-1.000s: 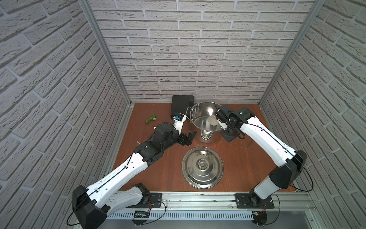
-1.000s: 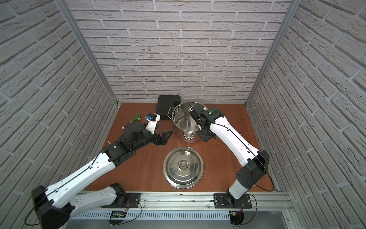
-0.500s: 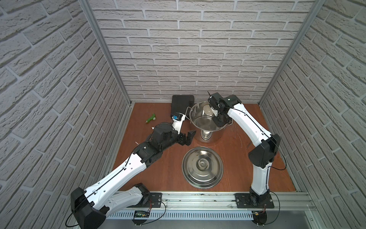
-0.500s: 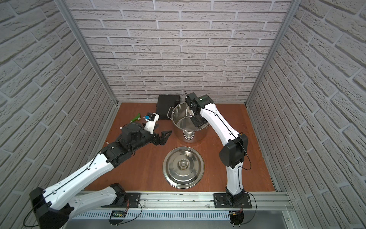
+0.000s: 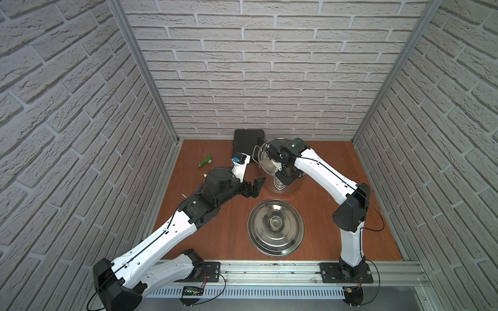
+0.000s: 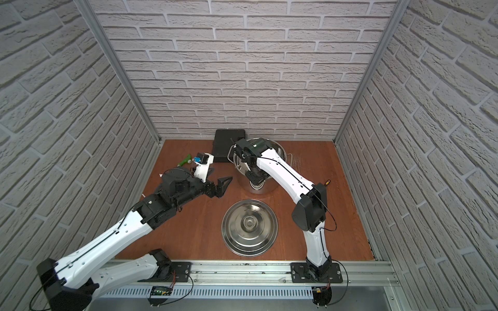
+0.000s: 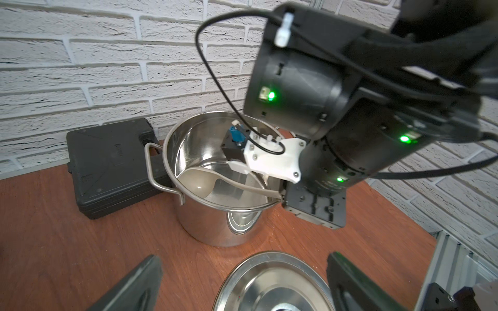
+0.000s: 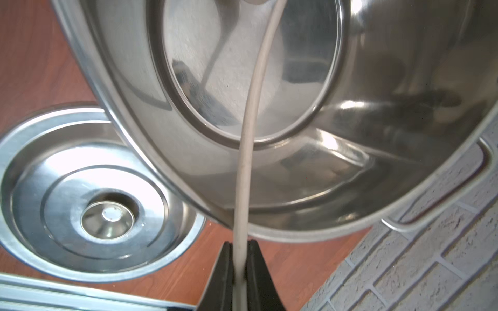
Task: Stir the soup with a spoon
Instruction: Stir the soup in the pan with a stick.
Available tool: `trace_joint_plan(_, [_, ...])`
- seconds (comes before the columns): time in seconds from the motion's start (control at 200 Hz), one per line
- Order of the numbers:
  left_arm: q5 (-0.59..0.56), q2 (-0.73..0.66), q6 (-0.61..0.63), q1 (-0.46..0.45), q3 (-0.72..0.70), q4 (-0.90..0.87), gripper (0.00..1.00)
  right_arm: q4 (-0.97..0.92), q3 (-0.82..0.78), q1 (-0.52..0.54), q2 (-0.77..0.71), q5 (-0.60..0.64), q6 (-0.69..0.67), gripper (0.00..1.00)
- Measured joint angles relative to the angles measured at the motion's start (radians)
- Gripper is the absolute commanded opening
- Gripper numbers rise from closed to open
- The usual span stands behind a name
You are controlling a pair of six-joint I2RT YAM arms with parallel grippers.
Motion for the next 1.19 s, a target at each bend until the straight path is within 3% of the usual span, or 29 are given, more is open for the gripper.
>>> trace_joint_plan(0.195, [0.001,0.020,0.000,0.000,0.000,0.010,0.98,-0.015,-0.169,-0.032,-0.195,0.002,0.002,0.02])
trace_joint_plan(0.36, [0.008,0.042,-0.001,0.000,0.000,0.016,0.98,-0.010,-0.211,-0.103,-0.235,0.010,-0.010,0.02])
trace_joint_plan(0.61, [0.008,0.042,-0.003,-0.001,0.000,0.016,0.98,-0.023,-0.071,-0.182,-0.106,0.040,-0.041,0.02])
trace_joint_plan(0.875, [-0.004,0.018,-0.004,-0.013,0.000,0.007,0.98,-0.042,0.211,-0.145,0.117,0.013,-0.047,0.02])
trace_joint_plan(1.05, [-0.014,0.007,-0.004,-0.020,0.000,0.006,0.98,-0.065,0.213,-0.070,0.122,-0.003,-0.045,0.02])
trace_joint_plan(1.195, [-0.017,0.007,-0.004,-0.021,0.000,0.006,0.98,-0.047,0.089,-0.024,0.063,-0.016,-0.028,0.02])
